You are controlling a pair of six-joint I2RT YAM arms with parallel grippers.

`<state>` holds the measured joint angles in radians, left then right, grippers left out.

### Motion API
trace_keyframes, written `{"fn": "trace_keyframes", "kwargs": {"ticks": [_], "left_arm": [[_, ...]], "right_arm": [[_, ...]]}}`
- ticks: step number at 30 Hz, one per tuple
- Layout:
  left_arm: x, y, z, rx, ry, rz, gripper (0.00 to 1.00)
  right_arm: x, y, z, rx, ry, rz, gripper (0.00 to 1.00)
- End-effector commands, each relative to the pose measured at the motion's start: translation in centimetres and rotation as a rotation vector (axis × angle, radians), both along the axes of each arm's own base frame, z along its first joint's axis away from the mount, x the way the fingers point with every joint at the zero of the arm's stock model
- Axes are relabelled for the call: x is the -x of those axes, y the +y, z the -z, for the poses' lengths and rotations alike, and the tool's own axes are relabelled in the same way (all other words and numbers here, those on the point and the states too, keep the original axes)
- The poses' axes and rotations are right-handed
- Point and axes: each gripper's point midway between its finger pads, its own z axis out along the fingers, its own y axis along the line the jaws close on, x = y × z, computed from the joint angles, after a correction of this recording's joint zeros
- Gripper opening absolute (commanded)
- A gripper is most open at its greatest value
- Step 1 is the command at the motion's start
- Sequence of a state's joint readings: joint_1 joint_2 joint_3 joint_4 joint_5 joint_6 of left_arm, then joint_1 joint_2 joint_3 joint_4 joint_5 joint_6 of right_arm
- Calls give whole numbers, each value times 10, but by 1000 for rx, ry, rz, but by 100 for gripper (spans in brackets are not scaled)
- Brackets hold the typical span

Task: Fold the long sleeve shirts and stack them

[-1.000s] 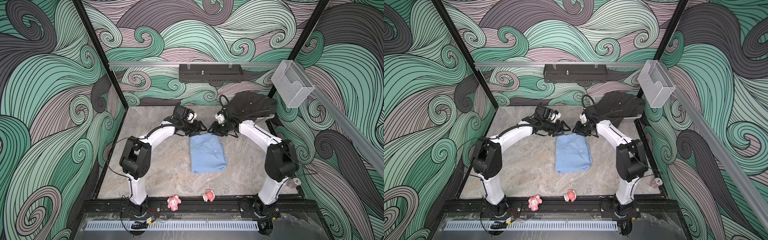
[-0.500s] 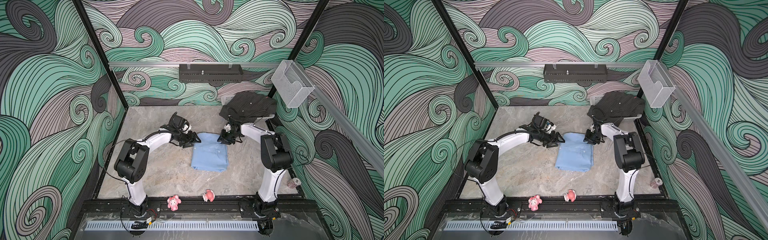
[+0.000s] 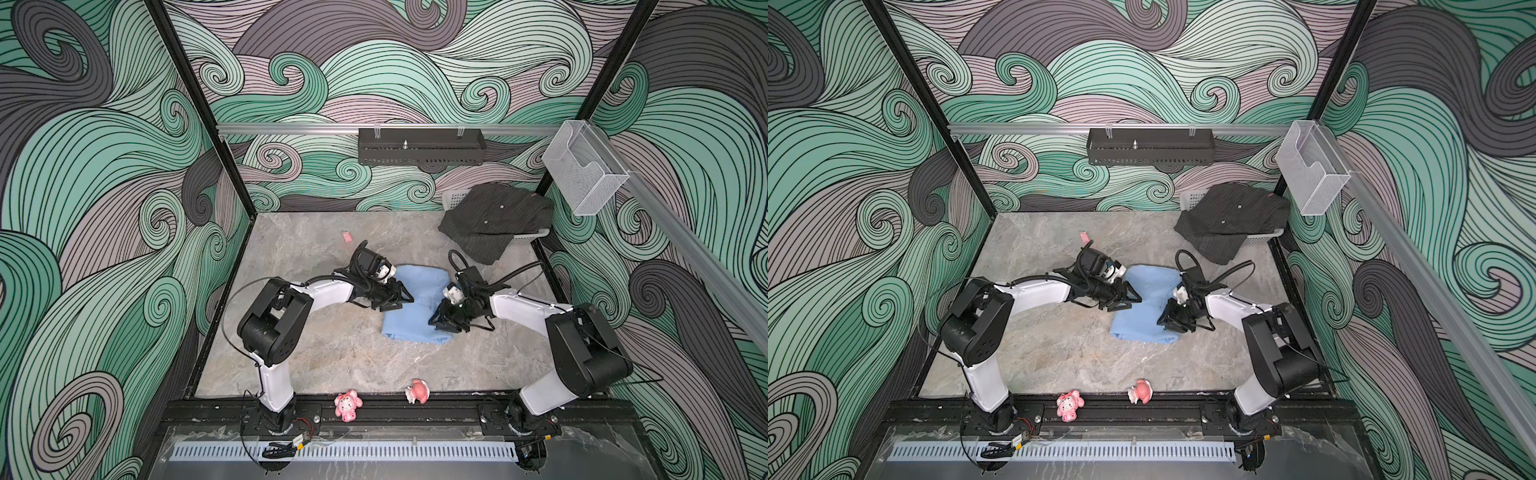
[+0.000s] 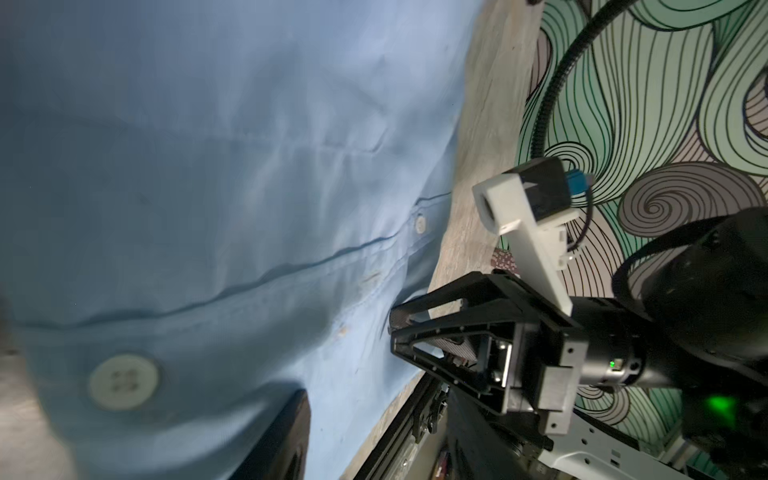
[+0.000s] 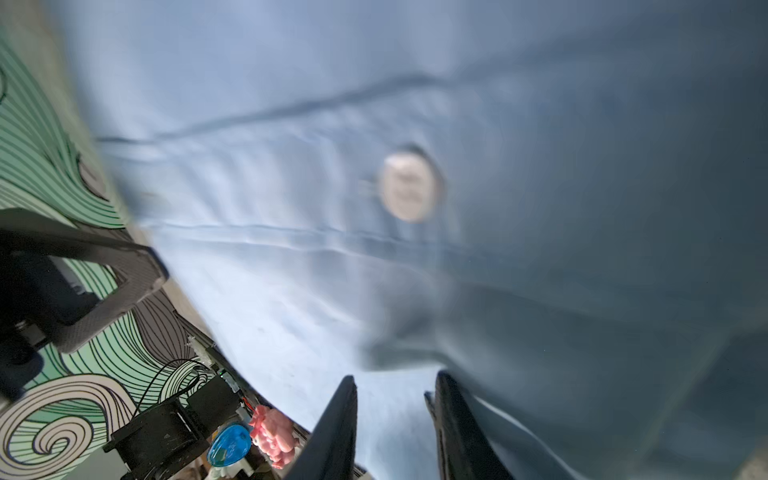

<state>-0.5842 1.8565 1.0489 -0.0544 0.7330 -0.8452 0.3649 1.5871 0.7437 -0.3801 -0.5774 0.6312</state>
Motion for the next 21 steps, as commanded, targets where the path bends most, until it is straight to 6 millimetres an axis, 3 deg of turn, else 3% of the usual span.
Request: {"fn": "trace_keyframes", "kwargs": {"ticks": [1,6,9,12,18,21], "left_arm": [[9,-1,24,27,80,-31,53],[29,14,62,-28,157,-51,57],[31,16,61,-23,153,-49,61],[27,14,40,-10,105,-32,64],[2,11,-40,-40,-111,26,66],[-15,8,-60,-104,-199,89,66]], "right_arm": [[4,-8,9,27,24,6,33],[11,-36,17,152,44,-1,33],[8,-40,11,180,23,-24,34],[3,-43,-3,197,-21,-41,36],[-2,-46,-27,240,-78,-65,43],[-2,-45,-31,263,-85,-70,44]]}}
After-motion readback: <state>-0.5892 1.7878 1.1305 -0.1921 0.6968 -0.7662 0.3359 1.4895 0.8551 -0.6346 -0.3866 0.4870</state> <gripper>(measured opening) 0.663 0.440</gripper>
